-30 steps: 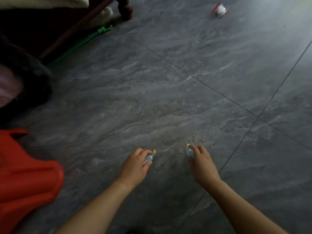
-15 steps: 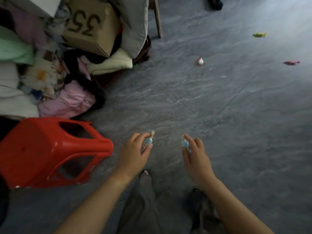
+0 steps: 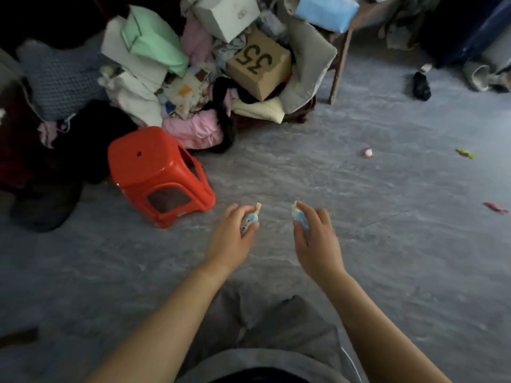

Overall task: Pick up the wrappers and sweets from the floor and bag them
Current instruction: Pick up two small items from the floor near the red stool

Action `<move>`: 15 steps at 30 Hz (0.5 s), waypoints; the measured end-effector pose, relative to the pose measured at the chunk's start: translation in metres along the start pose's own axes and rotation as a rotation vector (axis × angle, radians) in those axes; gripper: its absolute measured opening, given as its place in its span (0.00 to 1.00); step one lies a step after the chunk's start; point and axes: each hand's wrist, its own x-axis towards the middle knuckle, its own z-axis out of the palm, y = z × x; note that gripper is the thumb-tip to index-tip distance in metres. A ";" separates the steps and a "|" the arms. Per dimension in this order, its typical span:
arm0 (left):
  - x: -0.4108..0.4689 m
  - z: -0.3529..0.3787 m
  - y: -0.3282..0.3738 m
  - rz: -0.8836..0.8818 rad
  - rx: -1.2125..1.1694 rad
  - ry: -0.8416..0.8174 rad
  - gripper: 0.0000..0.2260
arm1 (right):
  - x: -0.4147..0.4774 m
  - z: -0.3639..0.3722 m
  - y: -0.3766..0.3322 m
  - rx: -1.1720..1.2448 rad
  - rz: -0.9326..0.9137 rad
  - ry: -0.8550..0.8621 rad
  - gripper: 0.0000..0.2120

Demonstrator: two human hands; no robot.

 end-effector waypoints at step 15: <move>-0.187 -0.195 -0.162 -0.460 -0.086 0.420 0.13 | -0.058 0.197 -0.215 -0.048 -0.594 -0.554 0.15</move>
